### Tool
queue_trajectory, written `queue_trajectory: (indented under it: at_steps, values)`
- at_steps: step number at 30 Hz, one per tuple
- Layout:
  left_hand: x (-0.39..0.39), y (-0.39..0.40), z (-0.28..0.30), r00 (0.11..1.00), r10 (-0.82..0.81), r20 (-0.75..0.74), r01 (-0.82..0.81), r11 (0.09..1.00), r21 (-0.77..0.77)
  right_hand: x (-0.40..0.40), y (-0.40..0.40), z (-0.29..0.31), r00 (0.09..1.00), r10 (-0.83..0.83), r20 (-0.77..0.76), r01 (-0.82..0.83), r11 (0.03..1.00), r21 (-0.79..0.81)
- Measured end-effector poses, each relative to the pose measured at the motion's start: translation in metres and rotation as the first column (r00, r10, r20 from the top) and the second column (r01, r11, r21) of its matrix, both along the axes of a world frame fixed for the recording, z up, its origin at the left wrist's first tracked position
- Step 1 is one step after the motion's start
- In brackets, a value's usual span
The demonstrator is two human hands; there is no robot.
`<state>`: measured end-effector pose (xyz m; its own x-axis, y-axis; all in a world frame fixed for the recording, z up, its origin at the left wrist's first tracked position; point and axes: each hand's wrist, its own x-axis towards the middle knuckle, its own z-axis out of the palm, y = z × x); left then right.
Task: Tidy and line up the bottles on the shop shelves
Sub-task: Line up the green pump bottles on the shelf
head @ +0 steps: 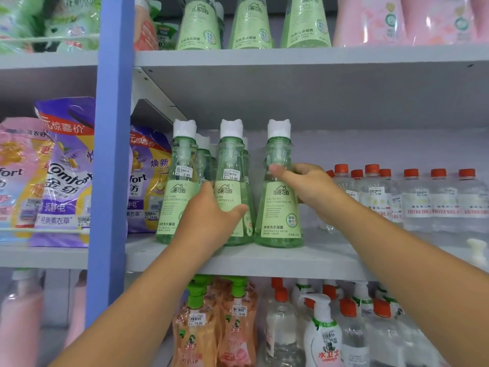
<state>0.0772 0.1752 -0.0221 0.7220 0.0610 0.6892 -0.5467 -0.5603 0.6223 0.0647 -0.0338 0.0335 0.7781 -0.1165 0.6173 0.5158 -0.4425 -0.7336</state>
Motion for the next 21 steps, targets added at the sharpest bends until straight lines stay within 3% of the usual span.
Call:
queue_trajectory:
  at_steps: [5,8,12,14,17,21]
  values:
    - [-0.007,-0.008,-0.002,0.987,0.133,0.093,-0.137,0.989,0.047,0.006,0.007,-0.008,0.996,-0.044,0.076,0.040,0.998,0.052]
    - [-0.011,-0.005,-0.003,0.985,0.114,0.132,-0.121,0.992,0.047,0.006,0.009,-0.012,0.994,-0.060,0.090,0.054,0.997,0.063]
    - [-0.013,0.021,0.000,0.857,0.275,0.436,-0.229,0.961,-0.157,0.003,0.004,-0.016,0.996,-0.022,0.092,0.015,0.997,0.078]
    - [-0.007,0.039,0.005,0.924,0.276,0.265,-0.213,0.946,-0.245,0.001,0.002,-0.017,0.997,-0.001,0.083,-0.006,0.996,0.088]
    - [0.002,0.052,0.003,0.981,0.163,-0.100,-0.180,0.964,-0.195,0.000,0.001,-0.016,0.999,0.038,0.035,-0.042,0.991,0.126]
    - [0.011,0.062,-0.001,0.978,0.138,-0.157,-0.159,0.978,-0.133,0.000,0.000,-0.016,0.999,0.035,0.027,-0.038,0.992,0.118]
